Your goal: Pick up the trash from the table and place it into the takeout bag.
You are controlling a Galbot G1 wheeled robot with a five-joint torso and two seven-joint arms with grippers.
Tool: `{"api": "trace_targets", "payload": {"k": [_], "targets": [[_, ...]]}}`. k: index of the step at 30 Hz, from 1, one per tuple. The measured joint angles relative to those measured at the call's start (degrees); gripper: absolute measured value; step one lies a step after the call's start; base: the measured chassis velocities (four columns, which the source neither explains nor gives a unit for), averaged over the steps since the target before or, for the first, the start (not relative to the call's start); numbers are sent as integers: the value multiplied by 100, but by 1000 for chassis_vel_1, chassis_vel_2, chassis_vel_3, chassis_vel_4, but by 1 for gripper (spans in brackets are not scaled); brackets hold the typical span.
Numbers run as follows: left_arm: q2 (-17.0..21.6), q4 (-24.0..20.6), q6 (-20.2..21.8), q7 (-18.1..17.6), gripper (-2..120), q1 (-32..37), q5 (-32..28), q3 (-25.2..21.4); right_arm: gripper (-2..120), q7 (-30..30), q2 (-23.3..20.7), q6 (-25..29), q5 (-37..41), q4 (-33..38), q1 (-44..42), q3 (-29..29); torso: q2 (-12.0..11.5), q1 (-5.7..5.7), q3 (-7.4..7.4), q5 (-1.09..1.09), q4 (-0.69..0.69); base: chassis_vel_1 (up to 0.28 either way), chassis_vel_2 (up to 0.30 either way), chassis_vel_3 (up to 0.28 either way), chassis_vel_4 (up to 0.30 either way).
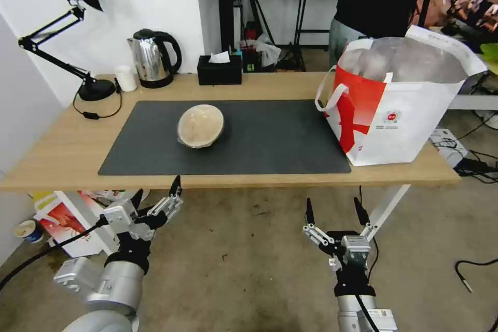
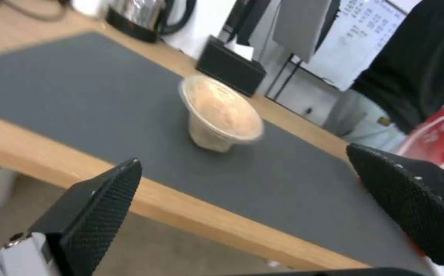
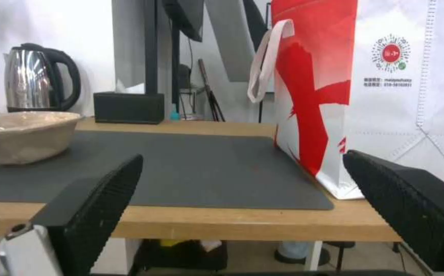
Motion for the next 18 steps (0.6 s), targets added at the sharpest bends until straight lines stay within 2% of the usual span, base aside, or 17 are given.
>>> {"api": "trace_targets", "payload": {"k": [5,8,14,18], "targets": [[-31,-8,202,-18,100,-3,-521,-29,100,0,0,0,0,0,0,0,0,0,0,-1,0,0,0,0,0],[-2,-8,212,-16,100,-37,-723,-59,100,0,0,0,1,0,0,0,0,0,0,-1,1,0,0,0,0],[201,-9,213,78,100,-211,-1611,-204,100,0,0,0,1,0,0,0,0,0,0,-1,0,0,0,0,0],[276,-7,215,70,100,-285,-1922,-267,100,0,0,0,1,0,0,0,0,0,0,0,1,0,0,0,0]]}}
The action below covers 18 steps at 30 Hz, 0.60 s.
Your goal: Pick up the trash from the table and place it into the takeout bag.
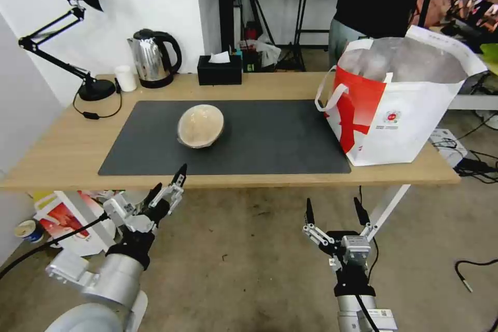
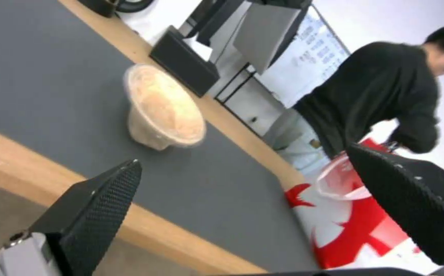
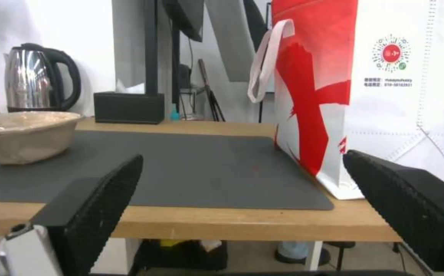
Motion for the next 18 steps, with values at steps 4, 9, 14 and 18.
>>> {"api": "trace_targets", "payload": {"k": [4,9,14,18], "targets": [[149,2,-22,1,100,-136,-525,-114,100,0,0,0,0,0,0,0,0,0,0,-1,-1,0,0,0,0],[380,5,-65,18,100,-346,-1345,-287,100,0,0,0,0,0,0,0,0,0,0,-1,-1,0,0,0,0],[536,6,-93,33,100,-488,-1902,-405,100,0,0,0,0,0,0,0,0,0,0,-1,-1,0,0,0,0],[628,8,-112,30,100,-568,-2192,-476,100,0,0,0,0,0,0,0,-1,0,0,1,-3,0,0,0,0]]}}
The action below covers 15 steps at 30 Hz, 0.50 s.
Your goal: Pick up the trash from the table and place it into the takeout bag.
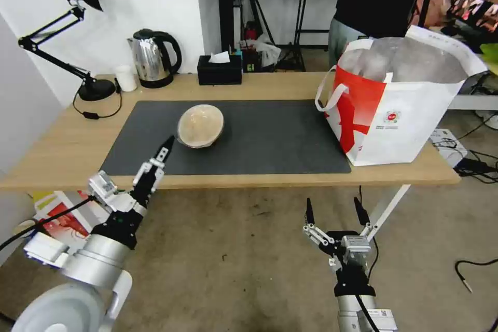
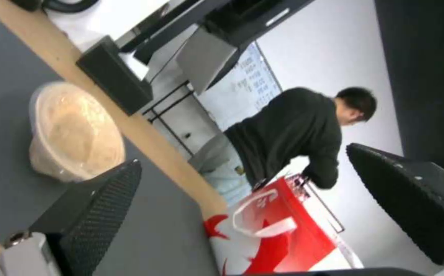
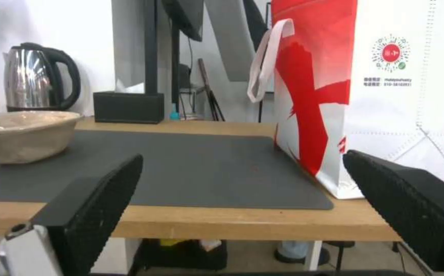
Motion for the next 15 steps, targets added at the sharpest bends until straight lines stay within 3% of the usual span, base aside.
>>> {"api": "trace_targets", "payload": {"k": [5,10,15], "targets": [[291,25,5,-336,100,-182,-306,-243,100,0,0,0,0,0,0,0,0,0,0,0,3,0,0,0,0],[968,79,2,-1070,100,-622,-1104,-812,100,0,-1,0,0,0,0,0,-1,0,0,0,0,0,0,0,0],[1034,88,4,-1156,100,-658,-1183,-867,100,0,-1,0,0,0,0,0,-1,0,0,-2,3,0,0,0,0]]}}
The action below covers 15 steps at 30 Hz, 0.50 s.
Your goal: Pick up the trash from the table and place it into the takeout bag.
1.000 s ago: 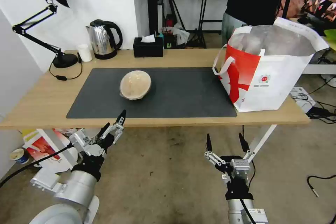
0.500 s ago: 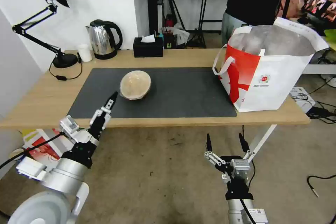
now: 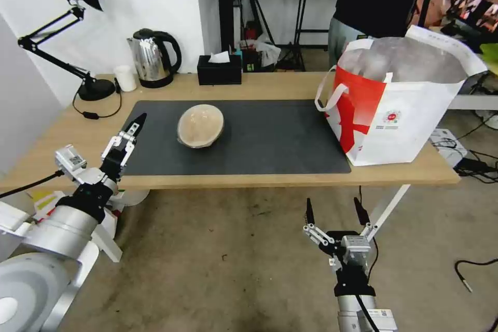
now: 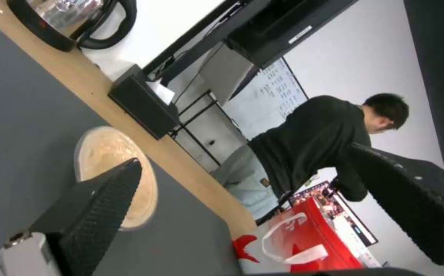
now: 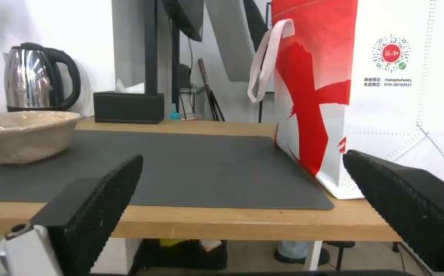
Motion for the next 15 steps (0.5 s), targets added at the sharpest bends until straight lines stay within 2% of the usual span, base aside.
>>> {"api": "trace_targets", "payload": {"k": [3,6,7,11,12,15], "targets": [[18,3,7,-40,100,-9,-30,-12,100,0,0,0,0,0,0,0,0,0,0,0,0,0,0,0,0],[190,64,142,-467,100,-74,-168,-127,100,0,0,0,0,0,0,0,0,0,0,0,0,0,0,0,0],[190,64,142,-467,100,-74,-168,-127,100,0,0,0,0,0,0,0,0,0,0,0,0,0,0,0,0],[534,193,453,-1368,100,-197,-414,-349,100,0,0,0,0,0,0,0,0,0,0,0,-1,0,0,0,0],[534,193,453,-1368,100,-197,-414,-349,100,0,0,0,0,0,0,0,0,0,0,0,-1,0,0,0,0],[693,254,602,-1790,100,-253,-532,-447,100,0,0,0,0,0,0,0,0,0,0,0,0,0,0,0,0]]}}
